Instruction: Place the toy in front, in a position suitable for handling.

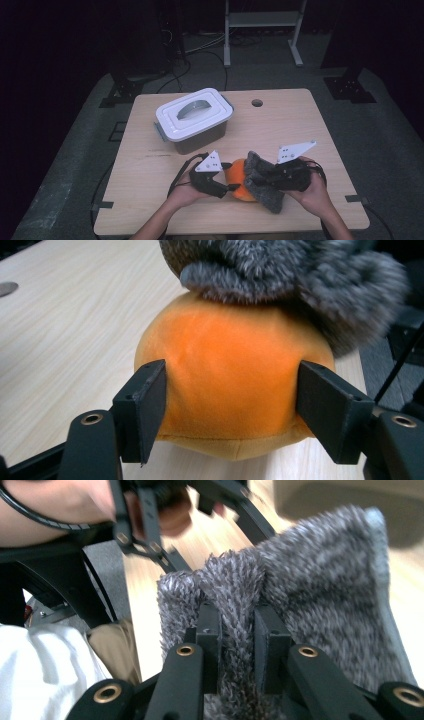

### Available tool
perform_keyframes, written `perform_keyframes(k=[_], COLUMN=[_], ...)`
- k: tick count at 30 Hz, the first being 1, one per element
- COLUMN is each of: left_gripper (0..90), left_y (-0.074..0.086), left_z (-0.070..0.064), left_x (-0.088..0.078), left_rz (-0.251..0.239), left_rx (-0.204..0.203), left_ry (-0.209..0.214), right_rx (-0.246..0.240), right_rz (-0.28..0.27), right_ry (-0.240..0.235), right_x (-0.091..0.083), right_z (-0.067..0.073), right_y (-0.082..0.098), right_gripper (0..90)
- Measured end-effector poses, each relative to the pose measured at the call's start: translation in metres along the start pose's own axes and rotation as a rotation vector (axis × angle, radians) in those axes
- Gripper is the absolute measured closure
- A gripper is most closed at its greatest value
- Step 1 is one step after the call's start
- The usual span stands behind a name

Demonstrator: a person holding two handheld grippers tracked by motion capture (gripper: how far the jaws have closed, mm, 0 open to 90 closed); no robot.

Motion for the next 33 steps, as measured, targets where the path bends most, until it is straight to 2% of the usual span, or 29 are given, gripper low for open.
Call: perform_keyframes(k=[2,5,9,11,14,16,17,18,19,21,23,24,26,28,31,33], left_gripper=[30.5,30.0,28.9,30.2,28.9,28.2,27.8,27.0,26.6,24.0,22.3,22.1,22.4,23.6,24.5,24.6], left_y=[-0.003,-0.001,0.001,0.0,0.001,0.001,0.001,0.001,0.001,0.002,0.003,0.003,0.003,0.004,0.002,0.0], left_z=[0.0,0.001,0.004,0.004,0.003,0.001,0.001,0.0,0.0,0.0,0.0,0.0,-0.001,-0.002,-0.004,-0.008], left_x=[0.002,0.003,0.0,-0.001,0.001,0.002,0.002,0.001,0.001,0.002,0.003,0.003,0.004,0.005,0.005,0.006], left_rz=[-0.009,-0.002,-0.01,-0.023,-0.018,-0.02,-0.02,-0.013,-0.015,-0.015,-0.012,-0.012,-0.001,0.007,0.002,-0.004], left_rx=[-0.016,-0.025,-0.044,-0.048,-0.033,-0.019,-0.019,-0.011,-0.014,-0.025,-0.047,-0.047,-0.045,-0.028,-0.02,0.011], left_ry=[-0.011,-0.012,-0.029,-0.022,0.003,0.016,0.016,0.024,0.027,0.034,0.054,0.054,0.048,0.041,0.048,0.058], right_rx=[-0.027,-0.054,-0.026,-0.006,0.015,0.028,0.028,0.049,0.058,0.089,0.1,0.1,0.089,0.073,0.037,0.013], right_rz=[0.001,0.037,0.062,0.072,0.027,-0.008,-0.008,-0.044,-0.047,-0.023,-0.006,-0.006,0.033,0.056,0.038,0.017], right_ry=[0.0,0.021,-0.002,-0.003,-0.024,0.006,0.006,0.033,0.042,0.043,0.009,0.009,-0.023,-0.024,0.008,0.014], right_x=[0.004,0.011,0.009,0.005,-0.003,-0.008,-0.008,-0.01,-0.01,-0.005,-0.001,-0.001,0.004,0.005,0.002,0.0], right_z=[0.007,0.011,0.002,-0.002,-0.005,-0.009,-0.009,-0.017,-0.021,-0.028,-0.029,-0.029,-0.024,-0.019,-0.011,-0.005], right_y=[-0.005,-0.004,0.003,0.008,0.006,0.002,0.002,-0.001,-0.001,0.006,0.012,0.012,0.015,0.014,0.005,-0.003], right_gripper=[75.5,75.5,75.8,75.8,75.8,75.8,75.8,75.5,75.6,75.6,75.6,75.6,75.7,75.7,75.9,76.0])
Point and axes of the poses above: each handheld gripper's, and its own axes: x roughly forward along the jaws, y roughly out of its underside, z roughly to its left, the point moved 4 cm from there along x, roughly forward along the jaws, and after that the axes turned 10 degrees about x, right-handed, at the moved point
